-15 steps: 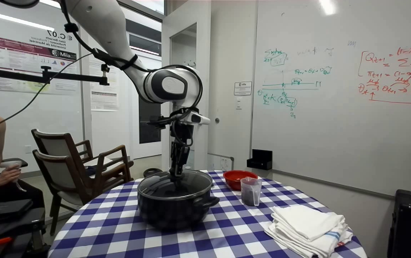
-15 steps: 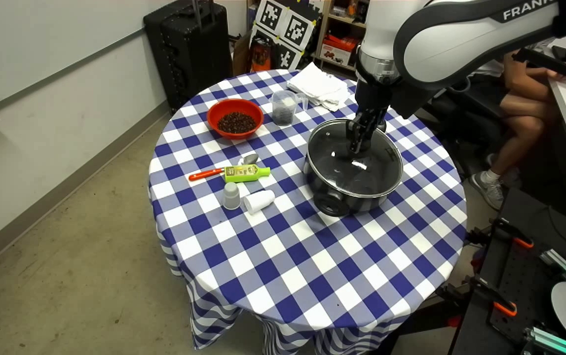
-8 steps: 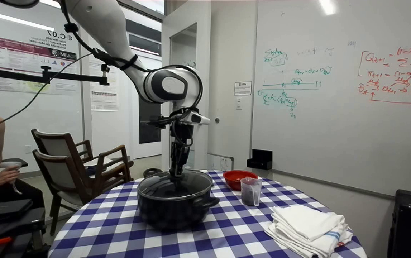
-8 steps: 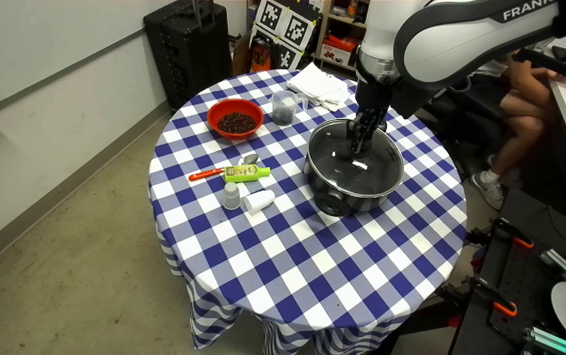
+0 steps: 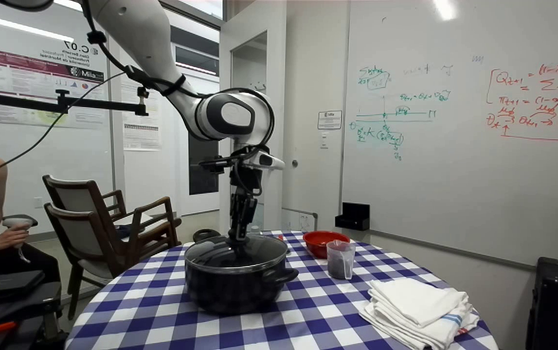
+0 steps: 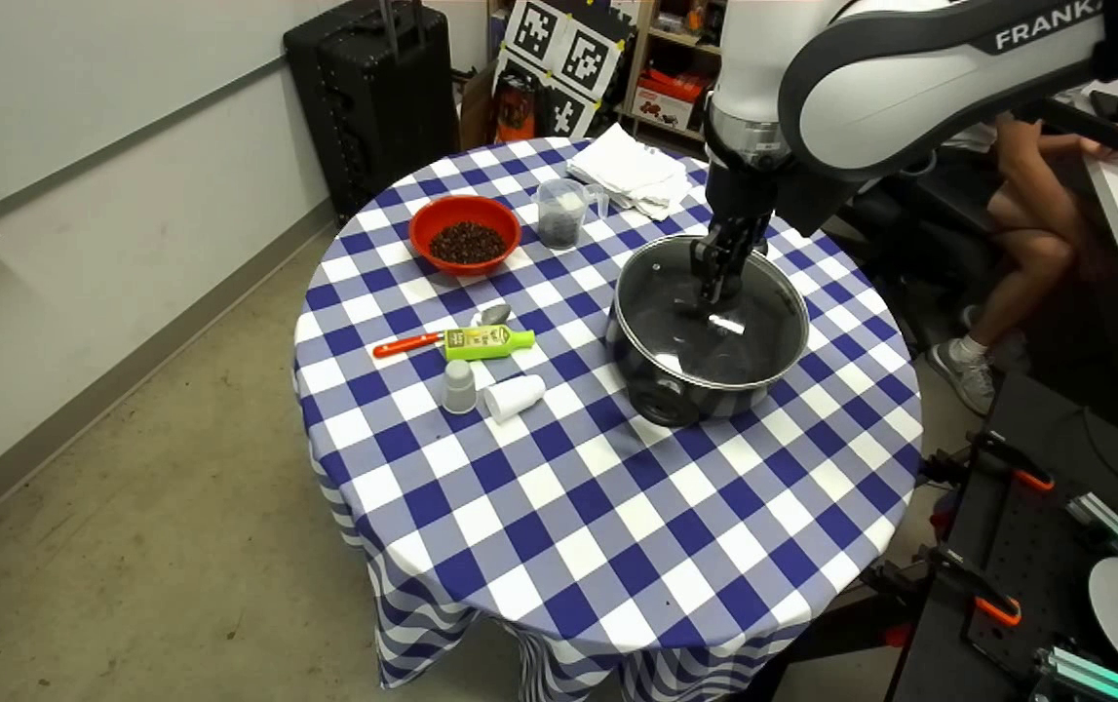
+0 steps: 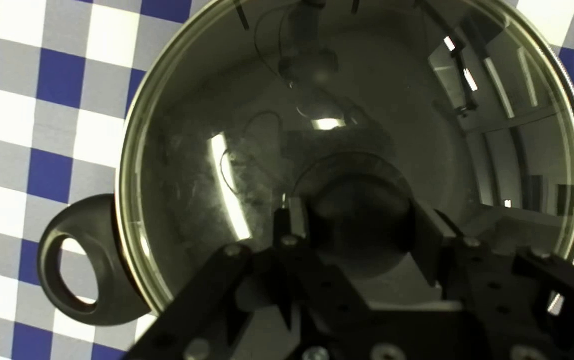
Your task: Pick up the lid from the table and put it on the pot.
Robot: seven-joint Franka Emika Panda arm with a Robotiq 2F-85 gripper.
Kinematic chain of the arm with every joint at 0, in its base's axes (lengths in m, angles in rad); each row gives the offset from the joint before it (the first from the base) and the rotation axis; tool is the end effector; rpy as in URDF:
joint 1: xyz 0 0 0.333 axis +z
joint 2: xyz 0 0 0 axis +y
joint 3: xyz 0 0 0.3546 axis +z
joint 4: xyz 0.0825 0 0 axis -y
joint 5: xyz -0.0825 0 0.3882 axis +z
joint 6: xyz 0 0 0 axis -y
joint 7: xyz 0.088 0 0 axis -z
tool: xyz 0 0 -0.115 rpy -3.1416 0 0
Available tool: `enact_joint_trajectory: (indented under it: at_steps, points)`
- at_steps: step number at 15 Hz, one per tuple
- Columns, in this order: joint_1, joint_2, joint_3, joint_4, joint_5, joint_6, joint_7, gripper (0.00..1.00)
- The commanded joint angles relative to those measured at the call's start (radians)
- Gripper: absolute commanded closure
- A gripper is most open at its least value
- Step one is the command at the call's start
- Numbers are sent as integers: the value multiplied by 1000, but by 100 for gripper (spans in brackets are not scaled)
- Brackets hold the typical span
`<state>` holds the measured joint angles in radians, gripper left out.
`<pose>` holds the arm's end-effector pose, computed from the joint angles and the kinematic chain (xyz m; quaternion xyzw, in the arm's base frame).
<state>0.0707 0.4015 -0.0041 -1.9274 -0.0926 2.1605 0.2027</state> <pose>0.6196 0.0371 0.2922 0.9950 -0.0388 -0.0783 0.0479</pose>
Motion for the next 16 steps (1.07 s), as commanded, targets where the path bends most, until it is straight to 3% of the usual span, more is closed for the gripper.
enact_joint_trajectory:
  at_steps: [1,16]
  points:
    - [15,11,-16,15,-40,-60,19,75]
    - [-26,-2,9,5,66,-32,-44,75]
